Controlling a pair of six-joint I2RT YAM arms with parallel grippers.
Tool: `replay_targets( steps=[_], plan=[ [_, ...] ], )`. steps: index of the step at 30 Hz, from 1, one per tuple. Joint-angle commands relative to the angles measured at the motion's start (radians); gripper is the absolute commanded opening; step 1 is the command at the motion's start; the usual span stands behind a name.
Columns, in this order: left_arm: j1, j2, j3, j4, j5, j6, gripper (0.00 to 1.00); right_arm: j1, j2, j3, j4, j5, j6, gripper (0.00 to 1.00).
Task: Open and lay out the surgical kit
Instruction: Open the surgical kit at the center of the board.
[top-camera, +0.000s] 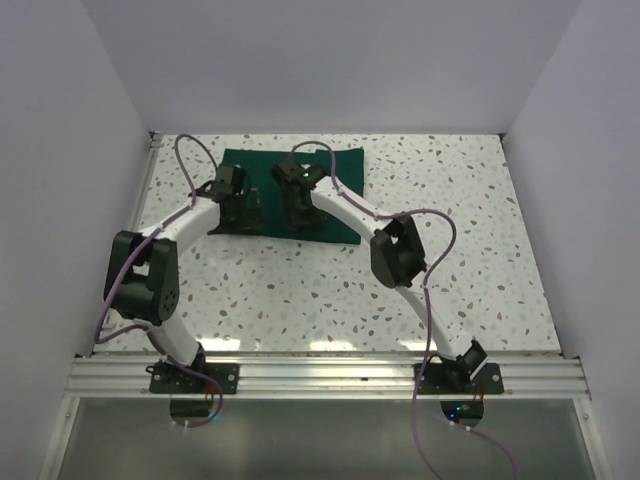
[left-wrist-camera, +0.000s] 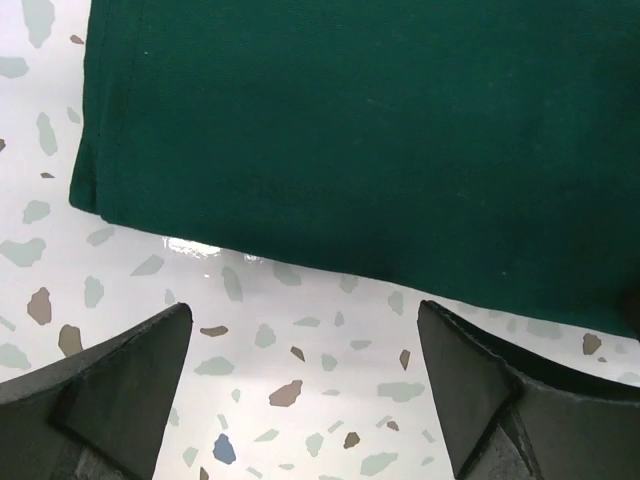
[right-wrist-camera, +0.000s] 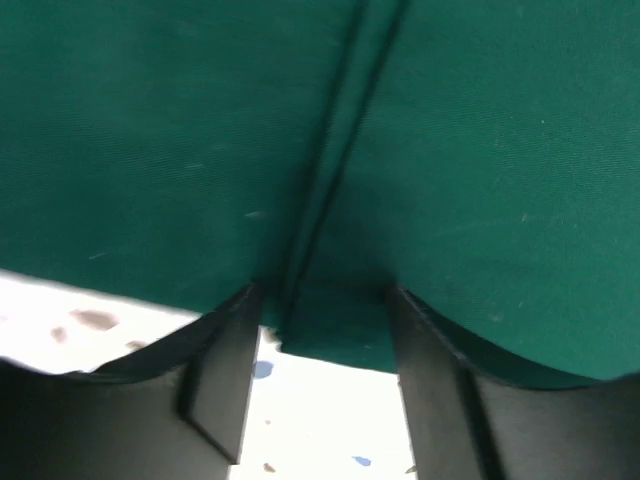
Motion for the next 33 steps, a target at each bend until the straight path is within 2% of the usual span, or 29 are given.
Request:
replay_targets(
  steps=[1, 4, 5, 8, 14, 17, 19, 24, 26, 27, 28, 29, 30, 33],
  plan=[
    [0.027, 0.036, 0.021, 0.055, 0.031, -0.019, 0.98, -0.007, 0.004, -0.009, -0.039, 0.027, 0.02, 0.56],
    [0.043, 0.058, 0.018, 0.063, 0.045, -0.017, 0.98, -0.006, 0.029, -0.024, -0.041, 0.028, 0.013, 0.37],
    [0.047, 0.064, 0.018, 0.063, 0.048, -0.014, 0.97, -0.006, 0.035, -0.021, -0.044, 0.027, 0.014, 0.18],
    [0.061, 0.098, 0.024, 0.066, 0.054, -0.007, 0.96, -0.009, 0.04, -0.004, -0.067, 0.028, 0.016, 0.0],
    [0.081, 0.181, 0.05, 0.056, 0.03, 0.007, 0.86, -0.049, -0.13, -0.052, -0.068, 0.128, 0.014, 0.0],
    [0.089, 0.204, 0.069, 0.036, 0.011, 0.006, 0.83, -0.119, -0.29, -0.18, -0.064, 0.221, 0.042, 0.0],
    [0.092, 0.21, 0.087, 0.026, 0.0, 0.003, 0.81, -0.188, -0.423, -0.323, -0.047, 0.281, 0.063, 0.0],
    [0.092, 0.219, 0.145, -0.007, -0.004, 0.003, 0.8, -0.344, -0.644, -0.691, 0.045, 0.33, 0.06, 0.0],
    [0.092, 0.22, 0.164, -0.029, -0.007, 0.003, 0.79, -0.384, -0.69, -0.762, 0.053, 0.33, 0.054, 0.0],
    [0.09, 0.219, 0.178, -0.035, -0.006, 0.003, 0.79, -0.418, -0.698, -0.811, 0.047, 0.335, 0.052, 0.16],
    [0.09, 0.219, 0.182, -0.041, -0.007, 0.003, 0.79, -0.432, -0.701, -0.832, 0.027, 0.35, 0.06, 0.59],
    [0.09, 0.213, 0.187, -0.052, -0.007, 0.003, 0.8, -0.443, -0.701, -0.851, 0.012, 0.381, 0.074, 0.83],
    [0.09, 0.205, 0.193, -0.058, -0.007, 0.003, 0.8, -0.463, -0.703, -0.88, -0.002, 0.425, 0.086, 0.98],
    [0.089, 0.173, 0.193, -0.078, 0.002, 0.004, 0.81, -0.512, -0.716, -0.924, -0.038, 0.464, 0.118, 0.98]
  ],
)
